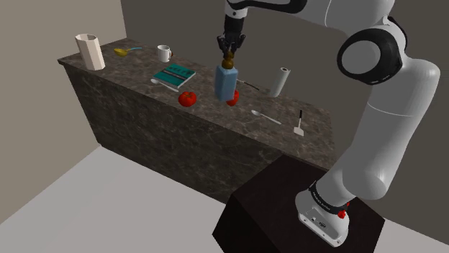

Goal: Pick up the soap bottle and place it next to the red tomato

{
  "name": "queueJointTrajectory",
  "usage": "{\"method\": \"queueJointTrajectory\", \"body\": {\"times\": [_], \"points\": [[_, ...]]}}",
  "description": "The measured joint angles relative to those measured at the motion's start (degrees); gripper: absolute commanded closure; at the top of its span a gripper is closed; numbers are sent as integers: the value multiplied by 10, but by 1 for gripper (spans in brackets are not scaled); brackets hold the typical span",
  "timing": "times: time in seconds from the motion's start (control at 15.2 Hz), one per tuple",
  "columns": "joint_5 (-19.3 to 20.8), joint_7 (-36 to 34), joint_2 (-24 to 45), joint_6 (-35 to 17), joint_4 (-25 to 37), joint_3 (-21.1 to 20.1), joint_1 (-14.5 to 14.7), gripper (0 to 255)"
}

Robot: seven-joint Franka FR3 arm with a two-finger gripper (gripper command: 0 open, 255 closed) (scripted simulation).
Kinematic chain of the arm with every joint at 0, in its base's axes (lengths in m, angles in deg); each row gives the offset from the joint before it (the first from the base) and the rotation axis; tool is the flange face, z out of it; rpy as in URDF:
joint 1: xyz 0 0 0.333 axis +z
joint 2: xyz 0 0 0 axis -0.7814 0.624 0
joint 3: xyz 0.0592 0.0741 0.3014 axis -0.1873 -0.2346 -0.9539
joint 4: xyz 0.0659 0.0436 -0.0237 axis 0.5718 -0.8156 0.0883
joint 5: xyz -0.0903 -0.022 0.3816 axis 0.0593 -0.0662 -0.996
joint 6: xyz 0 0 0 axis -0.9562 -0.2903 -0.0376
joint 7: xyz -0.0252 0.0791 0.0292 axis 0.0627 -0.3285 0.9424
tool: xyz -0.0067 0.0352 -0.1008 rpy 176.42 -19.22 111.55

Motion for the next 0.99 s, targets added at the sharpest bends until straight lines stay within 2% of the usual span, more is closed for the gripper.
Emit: {"method": "queueJointTrajectory", "body": {"times": [0.99], "points": [[2,-13,2,-114,-113,-2,4,255]]}}
